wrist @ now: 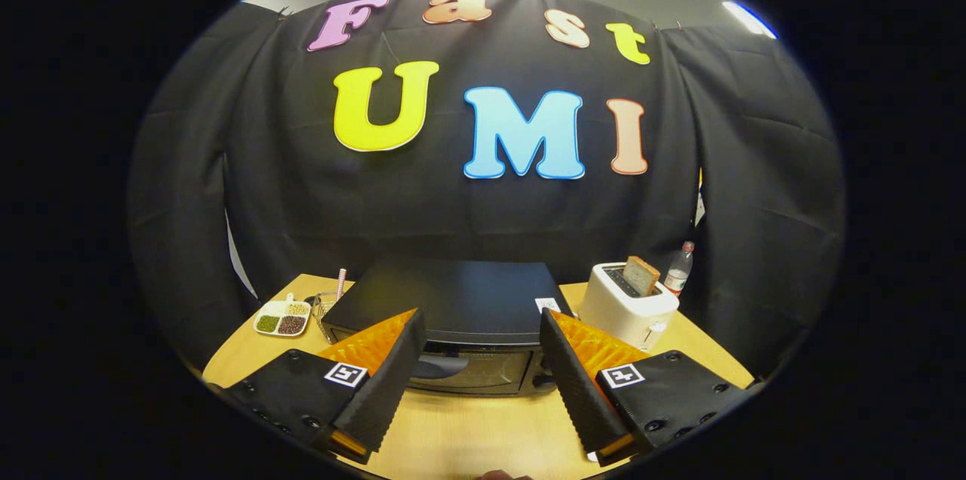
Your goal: Open the toaster oven, put the food inside, and close the toaster oven door.
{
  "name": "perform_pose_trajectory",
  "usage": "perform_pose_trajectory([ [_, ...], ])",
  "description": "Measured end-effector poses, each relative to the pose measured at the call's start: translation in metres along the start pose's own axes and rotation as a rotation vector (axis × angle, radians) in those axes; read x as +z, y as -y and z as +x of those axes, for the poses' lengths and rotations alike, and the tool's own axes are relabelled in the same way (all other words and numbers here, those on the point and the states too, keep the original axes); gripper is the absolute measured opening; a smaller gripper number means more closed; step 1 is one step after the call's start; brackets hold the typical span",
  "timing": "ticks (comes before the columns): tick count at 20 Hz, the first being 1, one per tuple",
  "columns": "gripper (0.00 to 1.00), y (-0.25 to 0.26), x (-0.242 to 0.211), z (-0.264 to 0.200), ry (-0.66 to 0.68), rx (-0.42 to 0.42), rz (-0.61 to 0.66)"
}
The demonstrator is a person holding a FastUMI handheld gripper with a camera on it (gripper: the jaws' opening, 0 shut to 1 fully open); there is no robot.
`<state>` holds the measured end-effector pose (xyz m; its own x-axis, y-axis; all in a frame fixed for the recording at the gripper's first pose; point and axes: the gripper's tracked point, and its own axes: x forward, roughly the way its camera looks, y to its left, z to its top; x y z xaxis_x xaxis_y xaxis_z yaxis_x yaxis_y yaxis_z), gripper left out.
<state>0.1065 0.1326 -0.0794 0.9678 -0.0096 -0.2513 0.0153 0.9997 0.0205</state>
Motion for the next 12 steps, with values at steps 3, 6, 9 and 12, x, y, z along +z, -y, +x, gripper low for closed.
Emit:
perform_pose_trajectory([
  [3, 0.97, -0.013, -0.017, 0.026, -0.034, 0.0, 0.013],
  [6, 0.97, -0.026, -0.033, 0.046, -0.066, 0.007, 0.033],
  [9, 0.97, -0.042, -0.049, 0.059, -0.102, 0.033, 0.057],
  [12, 0.97, -0.053, -0.061, 0.069, -0.121, 0.047, 0.047],
])
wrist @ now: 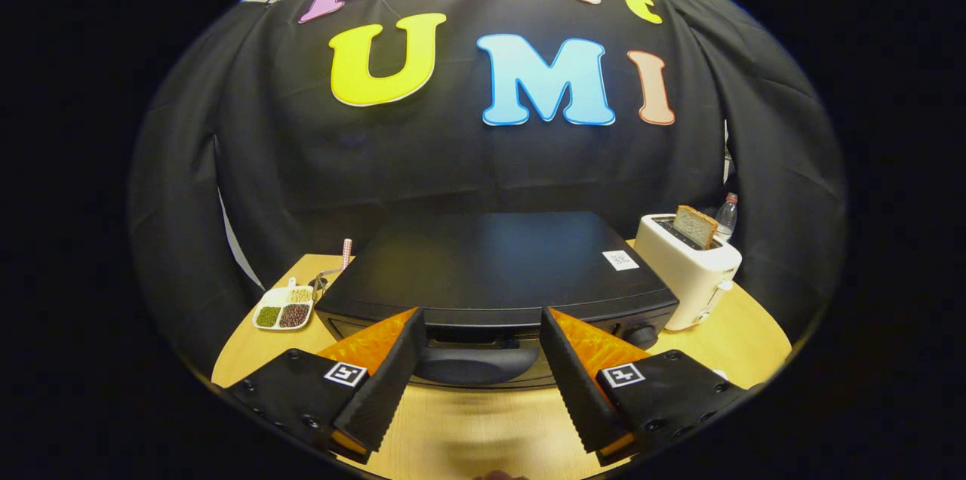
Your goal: Open the toaster oven, put the food inside, and close the toaster oven door.
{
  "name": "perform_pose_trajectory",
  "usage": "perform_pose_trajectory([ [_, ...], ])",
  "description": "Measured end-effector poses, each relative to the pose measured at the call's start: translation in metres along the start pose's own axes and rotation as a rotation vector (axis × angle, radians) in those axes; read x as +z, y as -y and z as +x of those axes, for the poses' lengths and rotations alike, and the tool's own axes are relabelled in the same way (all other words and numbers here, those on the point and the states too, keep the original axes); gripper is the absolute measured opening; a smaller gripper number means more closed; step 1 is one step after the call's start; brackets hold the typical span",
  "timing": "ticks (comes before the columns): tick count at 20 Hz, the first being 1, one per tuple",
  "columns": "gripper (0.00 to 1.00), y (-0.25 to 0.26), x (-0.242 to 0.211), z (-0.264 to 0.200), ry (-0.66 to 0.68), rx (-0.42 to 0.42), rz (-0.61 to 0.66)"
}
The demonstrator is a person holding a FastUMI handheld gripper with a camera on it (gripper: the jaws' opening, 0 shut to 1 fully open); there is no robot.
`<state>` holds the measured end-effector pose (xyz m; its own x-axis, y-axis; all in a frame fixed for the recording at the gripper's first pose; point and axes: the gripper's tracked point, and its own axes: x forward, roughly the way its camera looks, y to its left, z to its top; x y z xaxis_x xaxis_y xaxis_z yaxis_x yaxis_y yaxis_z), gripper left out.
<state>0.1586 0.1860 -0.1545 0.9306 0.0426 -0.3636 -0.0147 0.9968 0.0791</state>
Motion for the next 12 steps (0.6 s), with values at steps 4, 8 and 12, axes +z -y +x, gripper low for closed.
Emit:
perform_pose_trajectory([
  [4, 0.97, 0.0, -0.018, 0.014, -0.068, -0.026, 0.008],
  [8, 0.97, -0.001, -0.017, 0.015, -0.068, -0.027, -0.016],
  [12, 0.98, -0.002, -0.022, 0.009, -0.124, -0.021, -0.006],
])
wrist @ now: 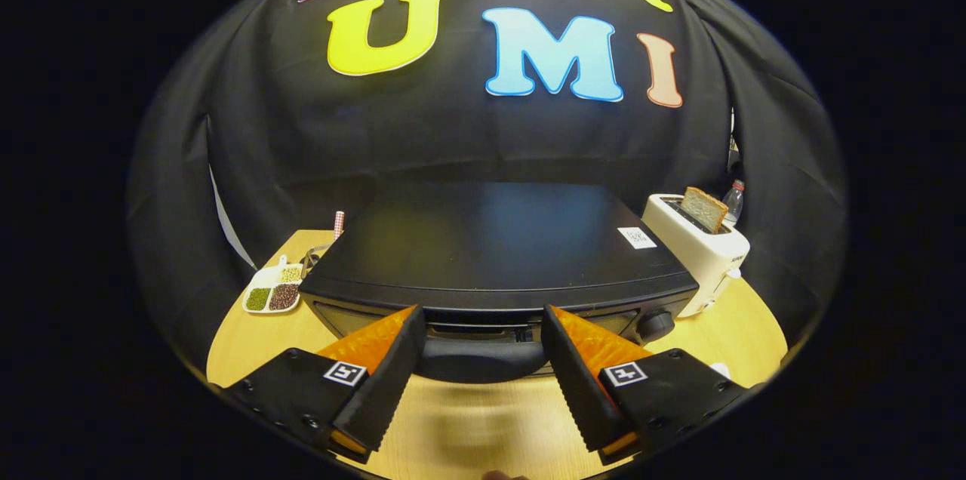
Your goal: Open the toaster oven, put the food inside, and close the toaster oven door.
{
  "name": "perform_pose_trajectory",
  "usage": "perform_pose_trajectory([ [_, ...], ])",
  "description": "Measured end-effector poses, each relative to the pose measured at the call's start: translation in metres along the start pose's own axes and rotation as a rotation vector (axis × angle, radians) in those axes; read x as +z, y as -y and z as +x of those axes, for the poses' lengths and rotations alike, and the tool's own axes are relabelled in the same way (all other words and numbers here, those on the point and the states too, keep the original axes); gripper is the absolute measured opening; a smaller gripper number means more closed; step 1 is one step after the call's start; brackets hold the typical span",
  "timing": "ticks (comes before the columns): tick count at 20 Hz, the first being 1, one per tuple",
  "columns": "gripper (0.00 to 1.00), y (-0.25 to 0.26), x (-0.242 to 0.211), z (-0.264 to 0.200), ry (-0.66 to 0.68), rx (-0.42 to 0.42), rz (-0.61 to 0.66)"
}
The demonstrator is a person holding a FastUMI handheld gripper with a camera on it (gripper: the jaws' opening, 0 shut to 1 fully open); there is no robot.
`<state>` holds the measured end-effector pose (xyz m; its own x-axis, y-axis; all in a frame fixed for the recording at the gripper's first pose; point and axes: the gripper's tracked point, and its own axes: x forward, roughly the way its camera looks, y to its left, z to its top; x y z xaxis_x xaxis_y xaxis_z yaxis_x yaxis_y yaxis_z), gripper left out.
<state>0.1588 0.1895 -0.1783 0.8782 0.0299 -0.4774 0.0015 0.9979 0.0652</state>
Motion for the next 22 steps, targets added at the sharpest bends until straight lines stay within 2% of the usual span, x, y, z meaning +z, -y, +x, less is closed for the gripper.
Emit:
perform_pose_trajectory([
  [4, 0.98, -0.001, -0.016, -0.014, -0.06, 0.019, 0.0],
  [15, 0.97, -0.002, -0.049, -0.043, -0.108, 0.027, -0.028],
  [22, 0.97, -0.001, -0.088, -0.06, -0.173, 0.05, -0.033],
])
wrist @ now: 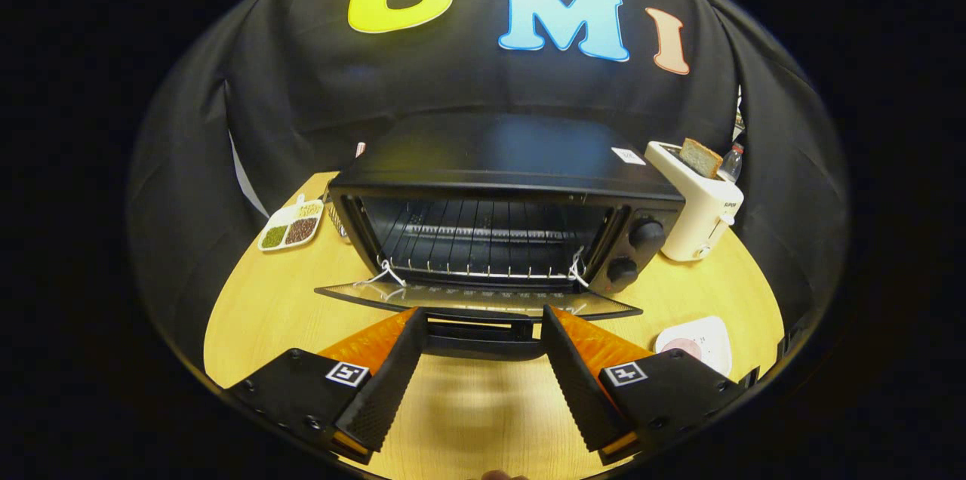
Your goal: Open the toaster oven, put the food inside, and close the toaster oven door.
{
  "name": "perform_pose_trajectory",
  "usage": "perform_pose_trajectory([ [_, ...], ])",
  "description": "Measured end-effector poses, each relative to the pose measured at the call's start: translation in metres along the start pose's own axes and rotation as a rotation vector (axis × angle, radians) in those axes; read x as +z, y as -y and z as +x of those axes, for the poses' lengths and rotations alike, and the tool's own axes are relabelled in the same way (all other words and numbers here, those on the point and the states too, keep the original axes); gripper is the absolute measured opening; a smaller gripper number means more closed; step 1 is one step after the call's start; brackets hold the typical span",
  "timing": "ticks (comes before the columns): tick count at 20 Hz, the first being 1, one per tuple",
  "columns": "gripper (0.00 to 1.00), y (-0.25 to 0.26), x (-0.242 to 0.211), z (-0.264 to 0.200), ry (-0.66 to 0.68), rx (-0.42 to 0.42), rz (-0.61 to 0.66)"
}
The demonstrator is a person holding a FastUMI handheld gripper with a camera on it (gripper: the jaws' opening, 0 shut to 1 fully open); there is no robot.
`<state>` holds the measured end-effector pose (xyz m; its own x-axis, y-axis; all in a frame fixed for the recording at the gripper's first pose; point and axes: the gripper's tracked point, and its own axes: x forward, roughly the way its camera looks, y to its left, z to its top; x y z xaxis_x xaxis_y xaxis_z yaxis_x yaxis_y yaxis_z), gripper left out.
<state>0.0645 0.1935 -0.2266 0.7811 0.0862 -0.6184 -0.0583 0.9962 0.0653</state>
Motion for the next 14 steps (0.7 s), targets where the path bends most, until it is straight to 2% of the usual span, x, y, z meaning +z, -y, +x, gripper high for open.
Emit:
perform_pose_trajectory([
  [3, 0.97, -0.001, -0.031, 0.001, -0.06, 0.04, 0.057],
  [6, 0.96, 0.012, -0.072, 0.008, -0.176, 0.015, 0.061],
  [9, 0.96, 0.023, -0.079, 0.01, -0.186, 0.009, 0.046],
  [14, 0.96, 0.04, -0.097, -0.022, -0.205, 0.033, -0.009],
])
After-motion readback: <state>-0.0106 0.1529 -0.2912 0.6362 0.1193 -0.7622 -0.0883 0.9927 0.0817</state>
